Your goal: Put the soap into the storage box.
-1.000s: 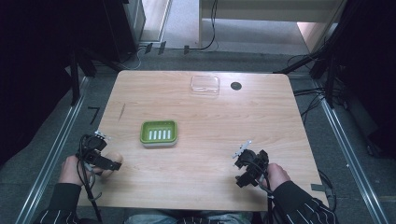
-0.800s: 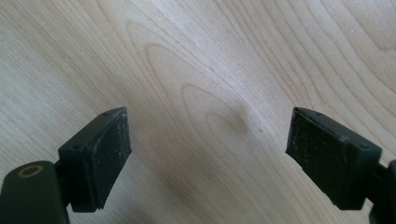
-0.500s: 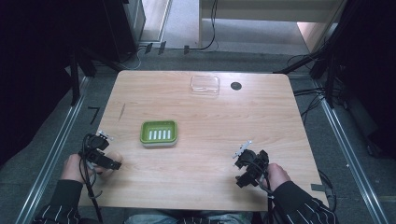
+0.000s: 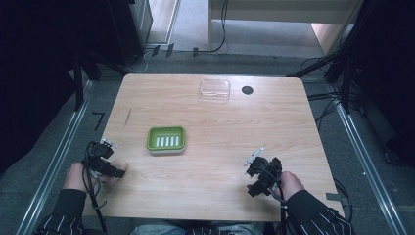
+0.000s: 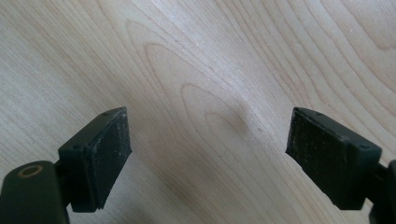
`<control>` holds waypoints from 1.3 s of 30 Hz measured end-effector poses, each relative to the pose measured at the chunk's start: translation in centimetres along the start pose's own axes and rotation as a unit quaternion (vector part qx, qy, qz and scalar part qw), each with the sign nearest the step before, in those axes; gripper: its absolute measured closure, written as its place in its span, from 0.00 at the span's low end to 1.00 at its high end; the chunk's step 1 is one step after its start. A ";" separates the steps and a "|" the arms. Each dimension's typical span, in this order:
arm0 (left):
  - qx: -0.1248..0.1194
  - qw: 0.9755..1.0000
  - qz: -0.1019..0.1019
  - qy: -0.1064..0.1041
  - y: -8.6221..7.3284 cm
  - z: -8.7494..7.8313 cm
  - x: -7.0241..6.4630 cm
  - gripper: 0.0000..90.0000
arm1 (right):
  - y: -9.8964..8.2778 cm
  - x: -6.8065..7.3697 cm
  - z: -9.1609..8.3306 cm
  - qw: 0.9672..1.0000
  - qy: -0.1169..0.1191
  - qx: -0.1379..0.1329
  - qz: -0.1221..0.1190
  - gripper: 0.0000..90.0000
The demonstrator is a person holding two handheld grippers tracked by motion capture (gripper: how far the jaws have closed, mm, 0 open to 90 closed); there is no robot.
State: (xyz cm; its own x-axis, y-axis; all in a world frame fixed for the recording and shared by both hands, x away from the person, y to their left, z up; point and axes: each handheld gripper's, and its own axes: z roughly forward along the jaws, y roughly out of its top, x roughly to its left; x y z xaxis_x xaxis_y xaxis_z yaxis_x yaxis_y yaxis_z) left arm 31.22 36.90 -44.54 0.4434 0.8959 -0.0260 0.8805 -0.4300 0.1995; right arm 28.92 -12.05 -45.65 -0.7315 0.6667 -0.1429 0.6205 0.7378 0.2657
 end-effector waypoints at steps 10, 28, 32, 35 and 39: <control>-0.003 1.000 0.004 0.011 -0.1 0.1 -0.3 0.37 | 0.0 0.0 0.0 1.000 0.000 -0.001 -0.001 0.16; -0.018 0.999 0.013 0.037 -0.5 0.3 -1.0 0.38 | 0.0 0.0 0.0 1.000 0.000 -0.004 -0.003 0.16; -0.019 0.999 0.012 0.028 -0.6 0.2 -0.8 0.38 | 0.0 0.0 0.0 1.000 0.001 -0.001 0.001 0.16; -0.020 0.999 0.011 0.025 -0.6 0.2 -0.9 0.38 | 0.0 0.0 0.0 1.000 0.001 0.000 -0.002 0.16; -0.023 0.999 0.014 0.028 -0.6 -0.2 -1.0 0.38 | 0.0 0.0 -0.1 1.000 0.001 0.000 0.000 0.16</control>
State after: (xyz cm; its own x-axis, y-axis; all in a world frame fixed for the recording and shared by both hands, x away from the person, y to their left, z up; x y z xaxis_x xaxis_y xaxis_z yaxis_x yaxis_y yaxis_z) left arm 30.20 36.27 -44.48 0.4568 0.8889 0.0344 0.8585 -0.4507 0.2446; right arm 28.88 -12.05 -45.61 -0.7322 0.6662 -0.1414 0.6202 0.7380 0.2660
